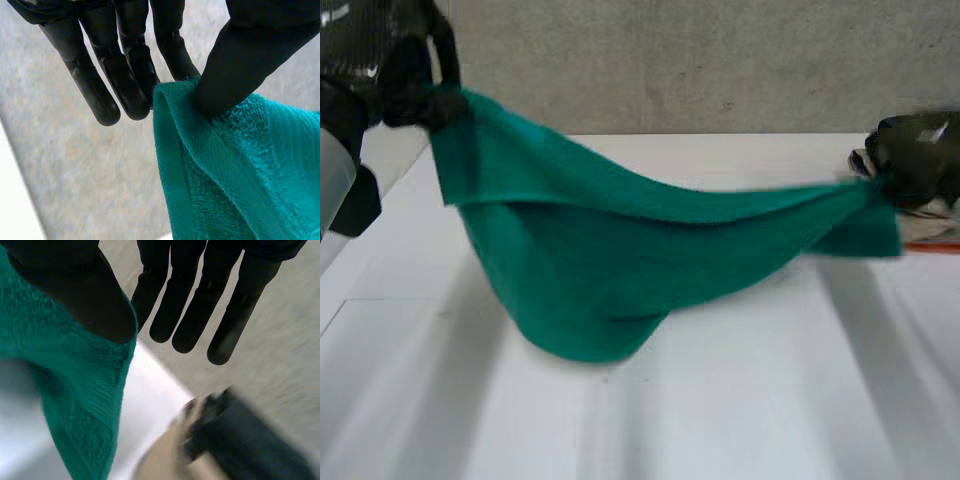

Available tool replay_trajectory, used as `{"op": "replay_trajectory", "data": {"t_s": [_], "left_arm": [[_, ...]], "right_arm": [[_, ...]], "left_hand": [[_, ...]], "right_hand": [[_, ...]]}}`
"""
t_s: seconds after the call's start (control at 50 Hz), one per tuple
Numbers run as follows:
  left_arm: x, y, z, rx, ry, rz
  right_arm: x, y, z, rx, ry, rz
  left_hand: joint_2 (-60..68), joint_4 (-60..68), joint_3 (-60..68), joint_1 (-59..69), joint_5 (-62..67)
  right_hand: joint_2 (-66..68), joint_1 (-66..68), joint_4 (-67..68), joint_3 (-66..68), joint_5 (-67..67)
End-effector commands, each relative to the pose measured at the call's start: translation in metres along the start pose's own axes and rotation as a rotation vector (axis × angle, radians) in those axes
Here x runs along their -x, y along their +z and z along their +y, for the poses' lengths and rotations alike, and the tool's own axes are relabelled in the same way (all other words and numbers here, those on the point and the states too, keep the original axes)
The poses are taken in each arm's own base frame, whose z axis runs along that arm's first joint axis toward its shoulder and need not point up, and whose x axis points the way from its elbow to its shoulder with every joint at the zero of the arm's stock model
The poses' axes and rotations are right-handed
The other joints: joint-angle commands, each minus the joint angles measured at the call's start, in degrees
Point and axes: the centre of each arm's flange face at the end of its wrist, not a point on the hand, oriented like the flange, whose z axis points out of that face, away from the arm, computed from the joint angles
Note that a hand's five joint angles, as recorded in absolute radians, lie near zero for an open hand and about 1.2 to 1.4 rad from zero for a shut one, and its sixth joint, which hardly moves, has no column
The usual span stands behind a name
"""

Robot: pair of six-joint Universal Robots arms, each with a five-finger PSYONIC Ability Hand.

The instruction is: Fold the laundry.

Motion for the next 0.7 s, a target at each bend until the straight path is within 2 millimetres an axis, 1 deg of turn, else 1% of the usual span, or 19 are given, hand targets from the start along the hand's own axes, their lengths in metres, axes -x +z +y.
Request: {"op": "replay_trajectory", "data": {"t_s": [0.02,0.08,0.14,0.2,0.24,0.28,0.3,0.34,0.36,0.38,0.4,0.42,0.44,0.46,0.5,0.52,0.56,0.62,0.7], "left_arm": [[0.019,0.0,0.036,0.173,0.079,-0.015],[0.022,0.002,0.06,0.252,0.109,0.014],[0.018,0.003,0.094,0.358,0.127,0.063],[0.015,0.009,0.124,0.451,0.144,0.087],[0.013,0.018,0.144,0.498,0.15,0.094],[0.013,0.029,0.153,0.496,0.146,0.091],[0.013,0.036,0.155,0.485,0.144,0.089],[0.013,0.059,0.163,0.436,0.146,0.078],[0.013,0.067,0.163,0.412,0.144,0.074],[0.013,0.087,0.159,0.338,0.135,0.062],[0.013,0.097,0.153,0.293,0.135,0.056],[0.013,0.105,0.149,0.255,0.135,0.051],[0.014,0.122,0.135,0.16,0.132,0.036],[0.013,0.13,0.126,0.109,0.13,0.032],[0.011,0.144,0.107,-0.004,0.125,0.023],[0.014,0.156,0.085,-0.124,0.113,-0.003],[0.018,0.164,0.066,-0.229,0.084,-0.035],[0.024,0.17,0.042,-0.38,0.013,-0.109],[0.036,0.168,0.017,-0.494,-0.018,-0.186]], "right_arm": [[-0.037,-0.044,-0.08,-0.024,-0.123,0.02],[-0.03,-0.058,-0.089,0.025,-0.191,-0.074],[-0.025,-0.055,-0.081,0.079,-0.23,-0.138],[-0.015,-0.034,-0.06,0.137,-0.249,-0.207],[0.0,-0.019,-0.046,0.167,-0.24,-0.259],[0.01,-0.009,-0.038,0.188,-0.243,-0.277],[0.018,0.004,-0.027,0.214,-0.252,-0.278],[0.025,0.02,-0.014,0.24,-0.259,-0.267],[0.027,0.038,-0.006,0.241,-0.275,-0.23],[0.026,0.049,-0.003,0.229,-0.286,-0.193],[0.025,0.058,-0.003,0.217,-0.294,-0.163],[0.021,0.075,-0.003,0.182,-0.302,-0.087],[0.018,0.083,-0.006,0.153,-0.301,-0.044],[0.016,0.09,-0.01,0.124,-0.295,-0.004],[0.003,0.107,-0.036,-0.023,-0.264,0.13],[-0.003,0.11,-0.046,-0.078,-0.248,0.173],[-0.018,0.117,-0.074,-0.254,-0.182,0.28],[-0.029,0.118,-0.092,-0.387,-0.117,0.344],[-0.04,0.104,-0.121,-0.543,-0.054,0.399]], "left_hand": [[11.4,11.2,11.7,13.7,14.7],[11.4,11.2,11.7,13.7,14.7],[11.4,11.2,11.7,13.7,14.7],[11.4,11.2,11.7,13.7,14.7],[11.4,11.2,11.7,13.7,14.7],[11.4,11.2,11.7,13.7,14.7],[11.4,11.2,11.7,13.7,14.7],[11.4,11.2,11.7,13.7,14.7],[11.4,11.2,11.7,13.7,14.7],[11.4,11.2,11.7,13.7,14.7],[11.4,11.2,11.7,13.7,14.7],[11.4,11.2,11.7,13.7,14.7],[11.4,11.2,11.7,13.7,14.7],[11.4,11.2,11.7,13.7,14.7],[11.4,11.2,11.7,13.7,14.7],[11.4,11.2,11.7,13.7,14.7],[11.4,11.2,11.7,13.7,14.7],[11.4,11.2,11.7,13.7,14.7],[11.4,11.2,11.7,13.7,14.7]], "right_hand": [[12.6,15.9,11.5,12.1,12.8],[12.6,15.9,11.5,12.1,12.8],[12.6,15.9,11.5,12.1,12.8],[12.6,15.9,11.5,12.1,12.8],[12.6,15.9,11.5,12.1,12.8],[12.6,15.9,11.5,12.1,12.8],[12.6,15.9,11.5,12.1,12.8],[12.6,15.9,11.5,12.1,12.8],[12.6,15.9,11.5,12.1,12.8],[12.6,15.9,11.5,12.1,12.8],[12.6,15.9,11.5,12.1,12.8],[12.6,15.9,11.5,12.1,12.8],[12.6,15.9,11.5,12.1,12.8],[12.6,15.9,11.5,12.1,12.8],[12.6,15.9,11.5,12.1,12.8],[12.6,15.9,11.5,12.1,12.8],[12.6,15.9,11.5,12.1,12.8],[12.6,15.9,11.5,12.1,12.8],[12.6,15.9,11.5,12.1,12.8]]}}
